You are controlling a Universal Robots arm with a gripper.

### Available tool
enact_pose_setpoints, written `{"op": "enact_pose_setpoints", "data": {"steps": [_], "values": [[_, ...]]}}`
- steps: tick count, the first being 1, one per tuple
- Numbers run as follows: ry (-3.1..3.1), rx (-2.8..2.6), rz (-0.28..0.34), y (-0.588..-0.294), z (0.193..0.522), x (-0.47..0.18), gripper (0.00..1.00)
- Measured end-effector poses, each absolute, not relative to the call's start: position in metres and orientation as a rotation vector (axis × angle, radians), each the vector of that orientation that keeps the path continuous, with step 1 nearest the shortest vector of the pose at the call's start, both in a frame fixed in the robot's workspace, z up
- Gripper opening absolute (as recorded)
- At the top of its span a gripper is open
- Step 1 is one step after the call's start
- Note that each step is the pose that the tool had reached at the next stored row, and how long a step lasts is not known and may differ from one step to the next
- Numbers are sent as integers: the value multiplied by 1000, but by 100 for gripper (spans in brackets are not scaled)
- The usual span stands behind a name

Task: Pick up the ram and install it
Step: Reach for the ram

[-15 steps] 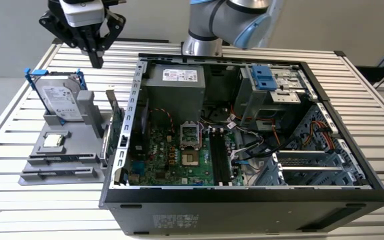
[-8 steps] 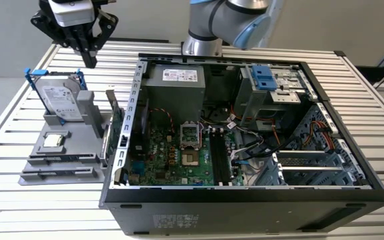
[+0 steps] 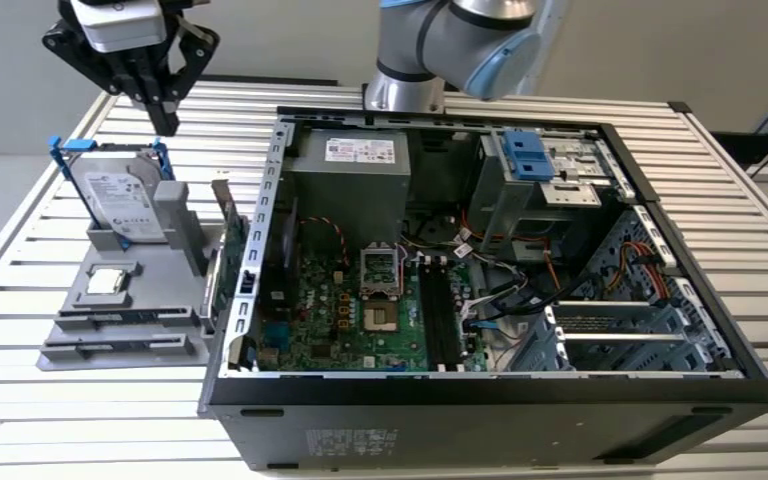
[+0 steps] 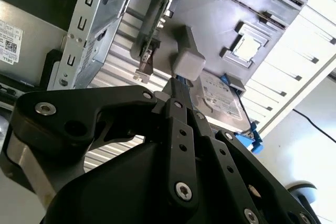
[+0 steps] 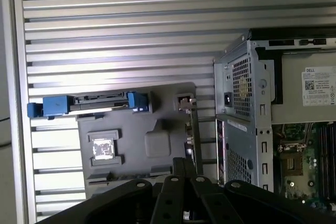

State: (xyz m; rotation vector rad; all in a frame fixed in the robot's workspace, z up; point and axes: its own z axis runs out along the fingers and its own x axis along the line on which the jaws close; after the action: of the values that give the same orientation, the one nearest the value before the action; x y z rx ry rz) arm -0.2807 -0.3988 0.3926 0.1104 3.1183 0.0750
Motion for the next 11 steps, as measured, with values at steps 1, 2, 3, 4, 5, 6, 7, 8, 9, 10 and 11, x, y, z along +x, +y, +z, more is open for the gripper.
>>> {"op": "enact_pose_setpoints", "data": {"steps": [1,2,3,4,5,6,7,8,9,10,11], "values": [[3118,110,75,-399,393,-282,0],[3118,110,75,-399,393,-283,0],[3118,110,75,-399,393,-285,0],[3118,110,75,-399,393,-286,0],[3118,110,75,-399,393,-287,0],[3118,110,75,-399,393,-288,0],[3118,111,75,-399,393,-289,0],[3118,110,75,-399,393,-290,0],[3118,110,75,-399,393,-290,0],[3118,110,75,-399,393,-291,0],[3118,110,75,-399,393,-292,0]]}}
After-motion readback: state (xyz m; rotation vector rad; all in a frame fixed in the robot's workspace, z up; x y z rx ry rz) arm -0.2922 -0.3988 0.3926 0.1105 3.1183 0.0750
